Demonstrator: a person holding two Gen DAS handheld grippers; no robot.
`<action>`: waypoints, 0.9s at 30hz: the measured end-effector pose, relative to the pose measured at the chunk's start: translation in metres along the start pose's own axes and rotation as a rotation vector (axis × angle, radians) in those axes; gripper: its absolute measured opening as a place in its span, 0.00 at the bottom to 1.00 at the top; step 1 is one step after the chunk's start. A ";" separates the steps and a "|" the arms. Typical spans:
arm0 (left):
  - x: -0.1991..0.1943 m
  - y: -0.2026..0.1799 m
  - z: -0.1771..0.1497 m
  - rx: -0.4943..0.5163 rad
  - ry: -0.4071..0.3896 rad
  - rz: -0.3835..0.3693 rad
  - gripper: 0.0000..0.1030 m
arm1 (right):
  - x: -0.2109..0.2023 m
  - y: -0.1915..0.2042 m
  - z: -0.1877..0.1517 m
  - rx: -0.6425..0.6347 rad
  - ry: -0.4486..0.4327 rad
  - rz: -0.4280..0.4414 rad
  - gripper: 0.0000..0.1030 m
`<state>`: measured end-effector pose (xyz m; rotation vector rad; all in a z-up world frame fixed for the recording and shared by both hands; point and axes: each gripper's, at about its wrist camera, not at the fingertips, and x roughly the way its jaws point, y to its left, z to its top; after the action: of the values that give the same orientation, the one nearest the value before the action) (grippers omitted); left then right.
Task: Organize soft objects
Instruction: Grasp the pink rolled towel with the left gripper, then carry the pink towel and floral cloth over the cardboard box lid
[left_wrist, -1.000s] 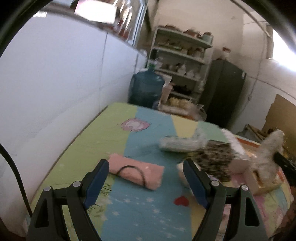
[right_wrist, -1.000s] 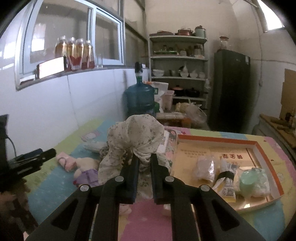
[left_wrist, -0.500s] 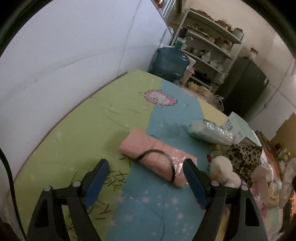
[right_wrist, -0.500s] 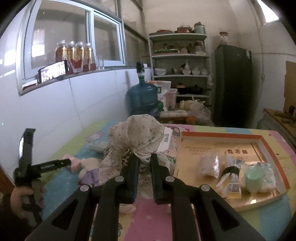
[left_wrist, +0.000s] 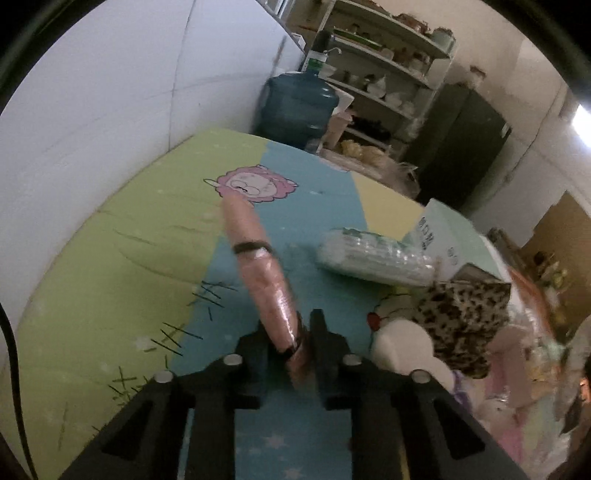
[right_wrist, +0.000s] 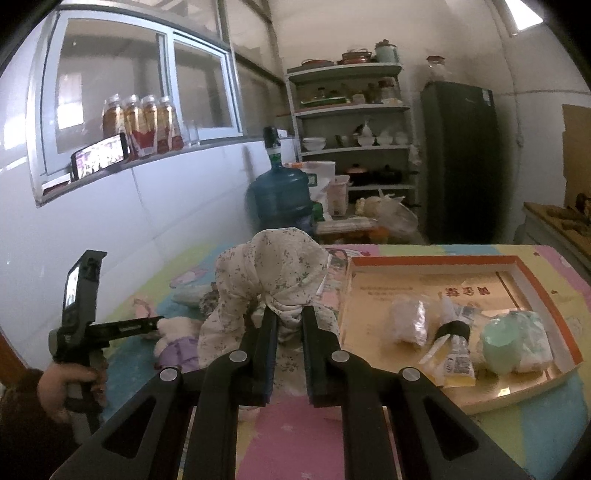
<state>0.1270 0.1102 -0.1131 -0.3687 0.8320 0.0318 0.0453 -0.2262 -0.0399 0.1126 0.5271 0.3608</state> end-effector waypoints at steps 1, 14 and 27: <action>-0.003 0.000 -0.001 -0.002 -0.011 -0.002 0.15 | 0.000 -0.002 0.000 0.002 0.001 -0.001 0.13; -0.043 -0.023 -0.014 0.076 -0.100 0.020 0.12 | 0.001 -0.007 0.002 0.006 0.003 0.002 0.13; -0.105 -0.086 -0.022 0.220 -0.239 -0.074 0.12 | -0.015 -0.009 0.004 0.014 -0.029 -0.011 0.13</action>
<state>0.0547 0.0345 -0.0239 -0.1837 0.5781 -0.0828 0.0383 -0.2401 -0.0311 0.1278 0.5013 0.3439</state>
